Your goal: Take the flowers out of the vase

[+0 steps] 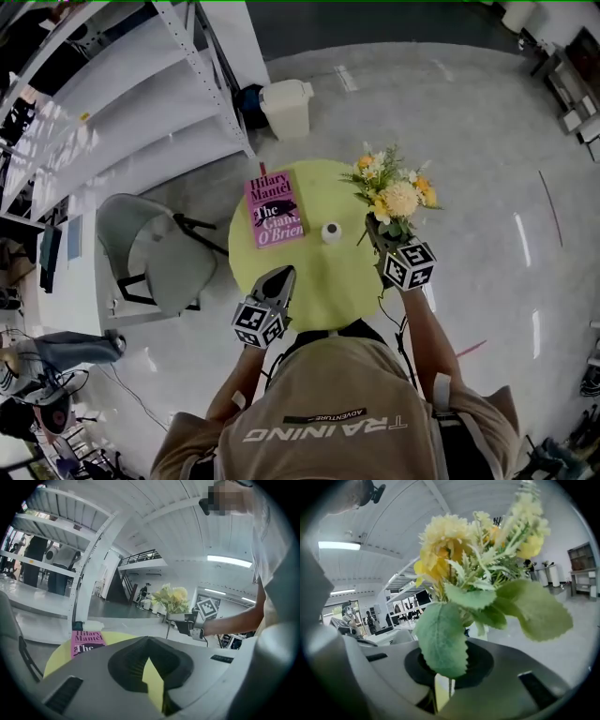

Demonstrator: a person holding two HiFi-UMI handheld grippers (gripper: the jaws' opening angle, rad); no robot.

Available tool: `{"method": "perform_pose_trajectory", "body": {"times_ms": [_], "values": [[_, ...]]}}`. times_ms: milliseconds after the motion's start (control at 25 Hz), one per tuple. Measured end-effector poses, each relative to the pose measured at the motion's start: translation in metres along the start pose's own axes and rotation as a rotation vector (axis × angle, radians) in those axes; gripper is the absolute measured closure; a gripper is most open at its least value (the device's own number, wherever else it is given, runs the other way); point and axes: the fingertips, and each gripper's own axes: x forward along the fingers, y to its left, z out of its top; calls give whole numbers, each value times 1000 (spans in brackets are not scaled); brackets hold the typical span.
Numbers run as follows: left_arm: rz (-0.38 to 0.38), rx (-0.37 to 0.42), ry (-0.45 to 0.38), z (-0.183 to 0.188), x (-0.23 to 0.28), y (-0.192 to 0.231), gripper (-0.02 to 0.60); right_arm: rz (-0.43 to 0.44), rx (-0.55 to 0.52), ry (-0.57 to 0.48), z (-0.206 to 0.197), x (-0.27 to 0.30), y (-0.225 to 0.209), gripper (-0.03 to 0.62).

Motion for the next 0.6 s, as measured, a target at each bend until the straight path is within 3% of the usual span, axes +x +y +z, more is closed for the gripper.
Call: {"method": "perform_pose_trajectory", "body": {"times_ms": [280,600], "values": [[-22,5,28,-2,6,-15,580,-37,204,149,-77,-18,-22,563],[4,-10,73,-12,2,-15,580,-6,402,265,-140,1,-28,563]]}}
